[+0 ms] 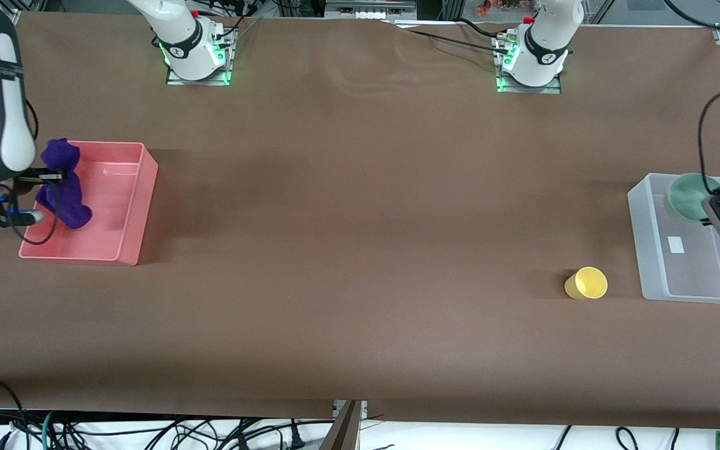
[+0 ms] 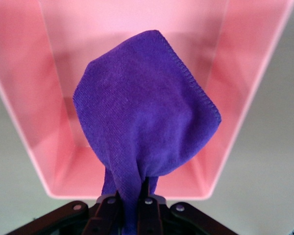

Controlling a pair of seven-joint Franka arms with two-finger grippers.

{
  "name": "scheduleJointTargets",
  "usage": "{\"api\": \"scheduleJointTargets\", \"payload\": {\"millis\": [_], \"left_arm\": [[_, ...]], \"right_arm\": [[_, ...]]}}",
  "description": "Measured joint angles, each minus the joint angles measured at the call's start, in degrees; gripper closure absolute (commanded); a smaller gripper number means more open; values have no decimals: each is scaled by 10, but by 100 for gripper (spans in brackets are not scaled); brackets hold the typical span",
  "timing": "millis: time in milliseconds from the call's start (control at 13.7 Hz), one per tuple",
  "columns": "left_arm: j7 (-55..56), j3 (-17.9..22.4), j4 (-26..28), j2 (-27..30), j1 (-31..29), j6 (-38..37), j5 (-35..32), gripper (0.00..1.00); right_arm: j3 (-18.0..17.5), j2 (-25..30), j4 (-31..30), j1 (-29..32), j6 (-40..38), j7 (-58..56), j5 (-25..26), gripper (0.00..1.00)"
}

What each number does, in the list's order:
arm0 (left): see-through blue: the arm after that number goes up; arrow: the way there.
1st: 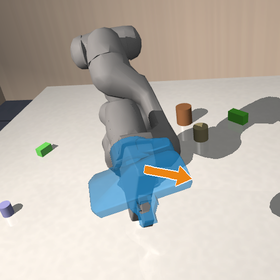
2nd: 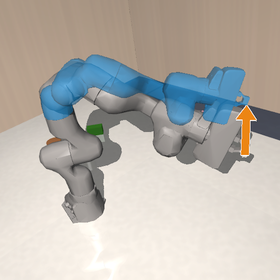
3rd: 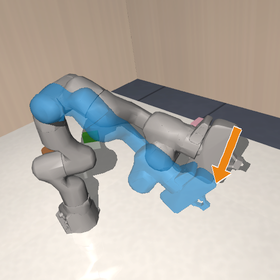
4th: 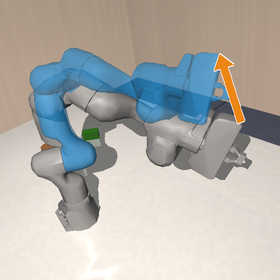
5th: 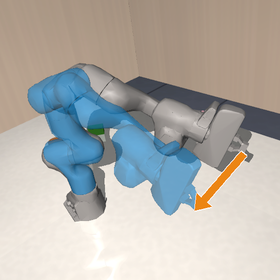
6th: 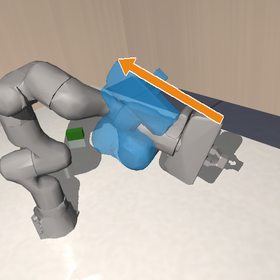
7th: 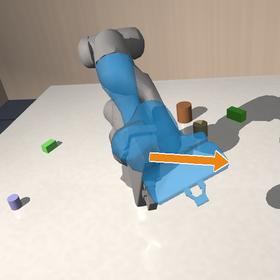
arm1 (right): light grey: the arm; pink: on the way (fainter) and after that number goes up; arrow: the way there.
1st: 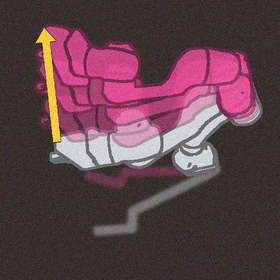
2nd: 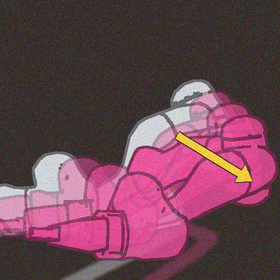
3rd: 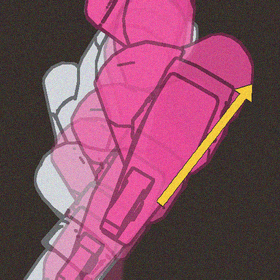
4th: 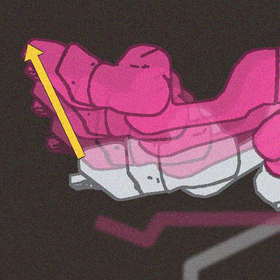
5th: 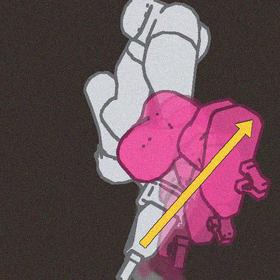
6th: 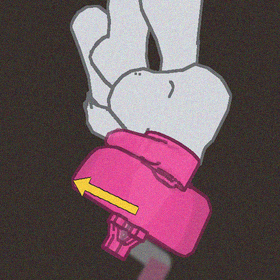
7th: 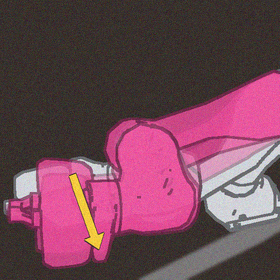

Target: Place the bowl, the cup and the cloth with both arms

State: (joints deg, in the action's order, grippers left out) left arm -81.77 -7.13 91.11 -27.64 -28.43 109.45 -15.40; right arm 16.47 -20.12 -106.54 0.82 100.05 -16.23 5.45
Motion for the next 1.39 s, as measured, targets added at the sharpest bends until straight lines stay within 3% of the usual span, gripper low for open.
{"api": "scheduleJointTargets", "payload": {"millis": [73, 146, 219, 292, 365, 438, 511, 803, 949, 1242, 1388], "left_arm": [[-14, 0, -26, -37, -17, 2, -2, 100], [-24, 0, -46, -71, -33, 10, -2, 100], [-31, 0, -59, -100, -45, 30, -2, 100], [-32, 0, -64, -122, -53, 56, -2, 100], [-33, 0, -66, -140, -58, 75, -2, 74], [-33, 0, -68, -153, -62, 84, -3, 31], [-33, 0, -69, -161, -63, 88, -3, 0], [-33, -15, -95, -157, -62, 87, -2, 0], [-20, -47, -112, -123, -61, 65, -2, 0], [171, -131, -114, -59, -53, 1, 13, 0], [293, -148, -107, -60, -41, -1, 43, 0]], "right_arm": [[0, -1, -15, -1, 20, 6, 0, 85], [0, -2, -24, -2, 32, 15, 0, 37], [0, -3, -27, -3, 37, 24, 0, 0], [0, -3, -27, -3, 42, 27, 0, 0], [0, -3, -27, -3, 48, 28, 0, 0], [0, -2, -23, -3, 51, 28, 0, 0], [0, 0, -12, -3, 50, 28, -1, 0], [-7, 19, 99, -7, -50, 27, -73, 0], [-33, 32, 150, -8, -83, 27, -98, 0], [-124, 65, 185, -12, -112, 28, -75, 0], [-143, 74, 228, -13, -147, 29, -66, 0]]}}
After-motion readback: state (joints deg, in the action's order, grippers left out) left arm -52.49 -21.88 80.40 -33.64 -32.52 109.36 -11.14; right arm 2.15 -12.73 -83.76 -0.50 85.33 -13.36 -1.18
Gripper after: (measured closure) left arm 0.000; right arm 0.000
